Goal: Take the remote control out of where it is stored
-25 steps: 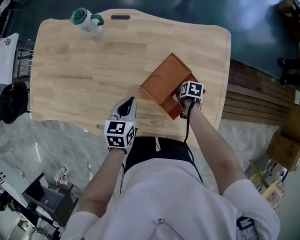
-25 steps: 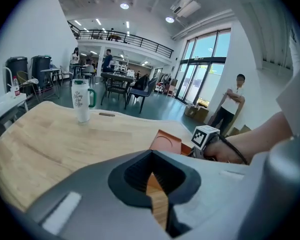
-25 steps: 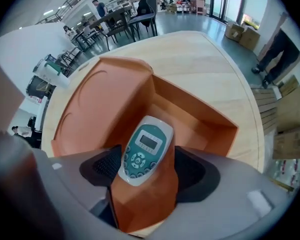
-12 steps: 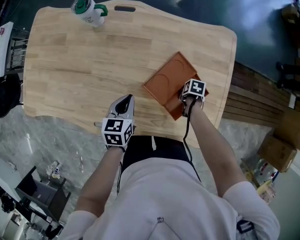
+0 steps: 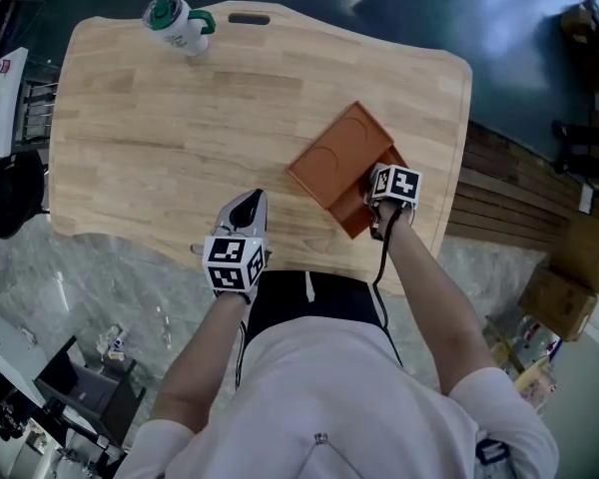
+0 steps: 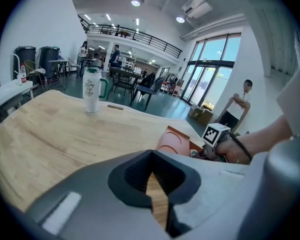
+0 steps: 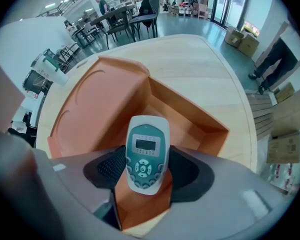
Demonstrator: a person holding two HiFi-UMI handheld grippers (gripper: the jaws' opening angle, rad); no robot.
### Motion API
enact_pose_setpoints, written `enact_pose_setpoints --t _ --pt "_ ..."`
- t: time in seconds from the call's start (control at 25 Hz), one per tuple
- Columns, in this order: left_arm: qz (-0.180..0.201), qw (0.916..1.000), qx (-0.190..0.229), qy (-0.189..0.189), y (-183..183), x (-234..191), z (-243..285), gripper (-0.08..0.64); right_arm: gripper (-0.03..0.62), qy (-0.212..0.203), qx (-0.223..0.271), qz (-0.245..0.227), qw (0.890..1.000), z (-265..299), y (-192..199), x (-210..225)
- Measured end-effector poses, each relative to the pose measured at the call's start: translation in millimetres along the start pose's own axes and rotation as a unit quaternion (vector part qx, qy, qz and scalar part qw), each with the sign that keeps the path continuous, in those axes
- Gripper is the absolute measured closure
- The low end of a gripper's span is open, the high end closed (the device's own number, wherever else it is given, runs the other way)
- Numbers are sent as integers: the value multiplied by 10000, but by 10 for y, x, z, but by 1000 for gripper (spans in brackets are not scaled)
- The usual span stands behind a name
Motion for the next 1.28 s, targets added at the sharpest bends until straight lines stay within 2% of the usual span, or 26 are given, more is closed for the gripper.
enact_pose_setpoints --t 0.16,0.28,0.4,0.48,0.56,0.64,0.76,0.92,1.08,1.16,1.28 --pt "102 9999 27 60 -42 90 -30 560 298 20 455 -230 9987 -286 -29 39" --pt "249 9996 81 138 -134 173 -31 560 298 -171 948 -295 9949 -622 -89 -10" --pt "405 9987 188 232 -294 276 -17 560 298 -423 1491 -343 9873 -1057 -186 -116" --pt "522 9978 286 288 -438 343 -16 560 298 -656 1924 -392 9783 -1401 -264 -221" --pt "647 9966 414 303 -625 391 -33 560 298 -1006 2455 -498 9629 -1775 -353 -371" --pt "785 9947 591 291 -859 435 -76 560 298 -1315 3018 -677 9418 -2174 -437 -532" --pt "994 9903 914 319 -1271 547 -183 560 298 -1546 3759 -943 9088 -2780 -516 -730" --pt "1230 9821 1360 428 -1815 786 -426 560 298 -1867 4474 -1199 8664 -3524 -545 -972" --pt "1486 9691 1897 526 -2382 1019 -712 560 298 -2158 5029 -1382 8255 -4094 -621 -1168" --pt "1606 9622 2131 550 -2608 1113 -862 560 298 -2210 5218 -1431 8114 -4278 -668 -1219" --pt "1720 9548 2364 540 -2810 1193 -1037 560 298 -2266 5359 -1450 8003 -4443 -719 -1258"
Point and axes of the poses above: the fingertips, and each gripper's own axes: z forward along the fingers, x to its right, y out of its underside, the point moved 1 cm from there along -z, backward along the fingers, and after that the axes turned 5 degrees about z, right-handed, at the moved point
